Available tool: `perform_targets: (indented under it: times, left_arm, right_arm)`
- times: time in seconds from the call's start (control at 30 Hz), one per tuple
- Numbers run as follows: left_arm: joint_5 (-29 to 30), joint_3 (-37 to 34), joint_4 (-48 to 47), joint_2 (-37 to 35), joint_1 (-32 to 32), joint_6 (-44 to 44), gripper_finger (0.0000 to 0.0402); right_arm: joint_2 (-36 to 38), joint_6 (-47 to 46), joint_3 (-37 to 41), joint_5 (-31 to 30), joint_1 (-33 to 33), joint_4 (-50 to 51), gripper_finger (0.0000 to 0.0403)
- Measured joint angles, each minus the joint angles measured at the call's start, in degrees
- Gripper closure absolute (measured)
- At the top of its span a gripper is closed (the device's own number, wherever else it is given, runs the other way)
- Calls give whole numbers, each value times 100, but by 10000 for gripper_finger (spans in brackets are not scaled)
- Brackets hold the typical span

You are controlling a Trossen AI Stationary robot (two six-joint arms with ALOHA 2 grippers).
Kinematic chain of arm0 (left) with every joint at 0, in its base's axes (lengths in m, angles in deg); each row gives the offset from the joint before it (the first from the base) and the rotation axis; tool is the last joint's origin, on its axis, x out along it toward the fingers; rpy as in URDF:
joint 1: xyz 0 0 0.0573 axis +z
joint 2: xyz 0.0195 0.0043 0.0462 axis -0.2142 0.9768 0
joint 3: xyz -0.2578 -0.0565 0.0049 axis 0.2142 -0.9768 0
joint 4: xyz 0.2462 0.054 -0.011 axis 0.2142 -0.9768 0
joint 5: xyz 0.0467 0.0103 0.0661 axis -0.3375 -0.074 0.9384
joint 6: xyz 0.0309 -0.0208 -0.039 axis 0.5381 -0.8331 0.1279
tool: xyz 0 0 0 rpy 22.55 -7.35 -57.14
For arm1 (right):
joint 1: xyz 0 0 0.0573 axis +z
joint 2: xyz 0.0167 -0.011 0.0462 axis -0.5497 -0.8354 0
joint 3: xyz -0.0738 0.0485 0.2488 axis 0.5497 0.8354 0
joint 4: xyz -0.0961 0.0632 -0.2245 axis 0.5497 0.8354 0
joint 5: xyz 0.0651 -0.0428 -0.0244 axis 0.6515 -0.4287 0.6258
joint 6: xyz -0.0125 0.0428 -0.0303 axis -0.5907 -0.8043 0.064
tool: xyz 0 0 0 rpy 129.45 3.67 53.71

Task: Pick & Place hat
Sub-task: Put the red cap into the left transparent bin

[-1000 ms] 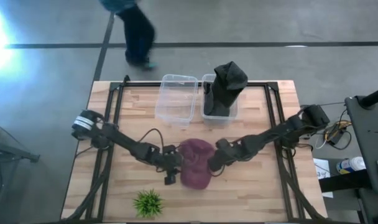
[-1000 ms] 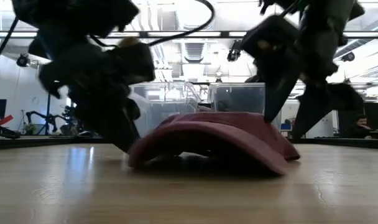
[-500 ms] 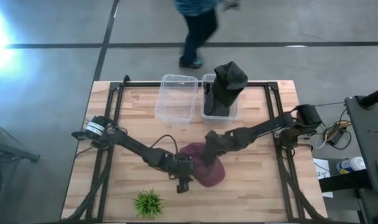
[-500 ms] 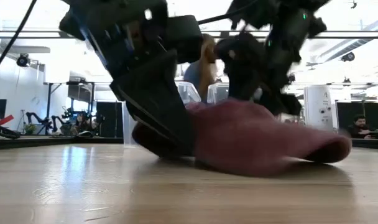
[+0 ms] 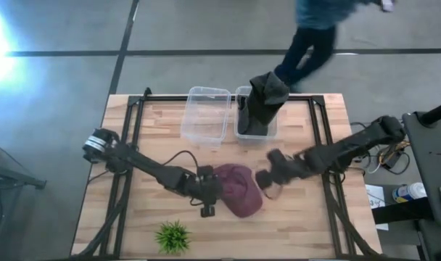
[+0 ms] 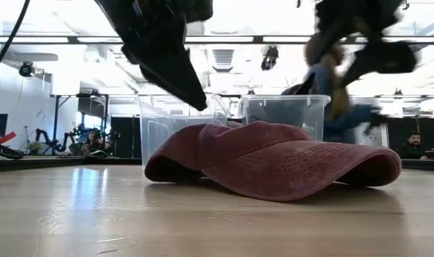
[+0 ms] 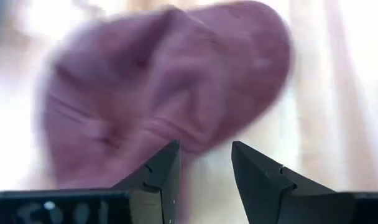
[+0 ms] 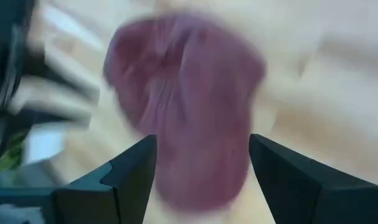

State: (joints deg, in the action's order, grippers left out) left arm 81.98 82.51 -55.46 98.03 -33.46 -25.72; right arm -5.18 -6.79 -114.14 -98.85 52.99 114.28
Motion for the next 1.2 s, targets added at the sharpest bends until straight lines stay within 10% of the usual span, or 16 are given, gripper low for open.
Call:
perform_targets:
  times: [0.37, 0.87, 1.2]
  left_arm:
    - [312, -122, -41, 65, 855, 1284, 264]
    - [-694, -584, 27, 84, 1056, 856, 264]
    - [-1174, -857, 123, 84, 505, 241, 264]
  right_arm:
    - [-531, -3259, 588, -382, 1924, -707, 152]
    - [-2290, -3423, 733, -856, 1973, -3807, 152]
    - [-2652, -3370, 626, -1979, 1849, -3965, 152]
